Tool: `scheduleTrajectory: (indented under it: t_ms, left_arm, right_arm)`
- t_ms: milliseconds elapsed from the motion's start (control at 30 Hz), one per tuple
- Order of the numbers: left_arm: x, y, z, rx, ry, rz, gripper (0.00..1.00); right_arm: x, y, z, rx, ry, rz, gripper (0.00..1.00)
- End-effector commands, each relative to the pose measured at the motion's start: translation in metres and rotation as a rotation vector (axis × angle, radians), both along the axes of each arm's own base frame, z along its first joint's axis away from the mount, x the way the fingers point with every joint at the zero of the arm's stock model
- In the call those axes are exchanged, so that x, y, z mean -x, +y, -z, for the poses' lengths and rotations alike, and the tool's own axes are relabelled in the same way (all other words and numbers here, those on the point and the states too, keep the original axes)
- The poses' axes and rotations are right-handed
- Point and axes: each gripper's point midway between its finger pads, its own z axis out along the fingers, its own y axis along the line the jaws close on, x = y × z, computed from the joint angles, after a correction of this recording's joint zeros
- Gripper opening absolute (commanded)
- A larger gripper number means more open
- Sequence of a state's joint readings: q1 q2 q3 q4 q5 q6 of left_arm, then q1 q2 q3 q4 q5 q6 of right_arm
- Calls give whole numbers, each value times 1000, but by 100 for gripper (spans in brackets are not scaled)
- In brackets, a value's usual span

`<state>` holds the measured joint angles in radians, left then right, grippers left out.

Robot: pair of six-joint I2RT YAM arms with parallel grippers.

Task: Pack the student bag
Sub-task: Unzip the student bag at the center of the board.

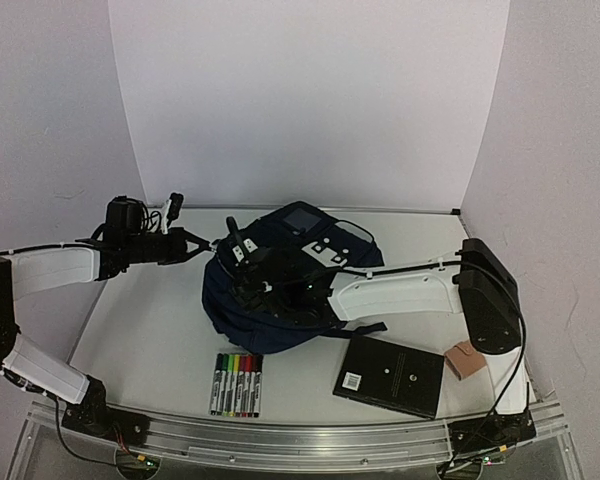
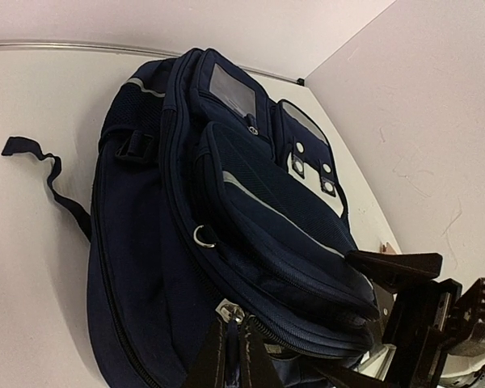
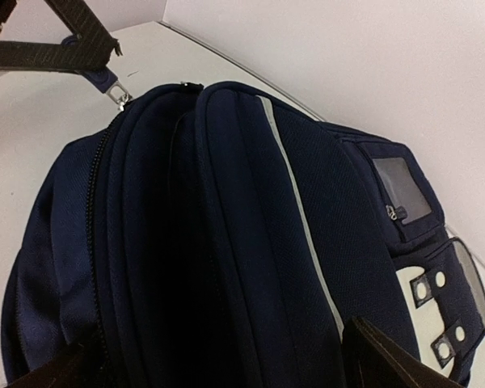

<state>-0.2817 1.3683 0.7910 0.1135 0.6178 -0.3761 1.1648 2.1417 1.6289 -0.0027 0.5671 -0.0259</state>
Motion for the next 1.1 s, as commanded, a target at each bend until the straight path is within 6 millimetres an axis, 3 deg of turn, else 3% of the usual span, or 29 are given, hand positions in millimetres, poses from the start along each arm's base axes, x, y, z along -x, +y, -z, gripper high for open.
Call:
scheduleTrajectory:
  t_ms: [0, 100, 233, 333, 567, 667, 767, 1067]
  left_arm:
    - [0, -7, -46, 41, -151, 46, 0]
    - [-4, -8, -45, 37, -152, 42, 0]
    - [-25, 3, -32, -13, -124, -48, 0]
    - [-46, 14, -20, -41, -87, -118, 0]
    - [-102, 26, 0, 30, -23, -170, 0]
    - [-123, 15, -2, 80, -33, -118, 0]
    - [-140, 0, -1, 124, -32, -35, 0]
    - [-188, -16, 44, 140, 23, 10, 0]
  right_arm:
    - [-19, -4, -35, -11, -116, 127, 71]
    - [-20, -2, -45, -17, -134, 128, 46]
    - [-14, -6, -67, -71, -141, 102, 14]
    - [-7, -15, -84, -121, -145, 76, 1]
    - [15, -31, -133, -268, -144, -14, 0]
    - [24, -31, -150, -317, -145, -72, 0]
    - [28, -31, -159, -349, -143, -115, 0]
    - [27, -25, -168, -415, -129, -153, 0]
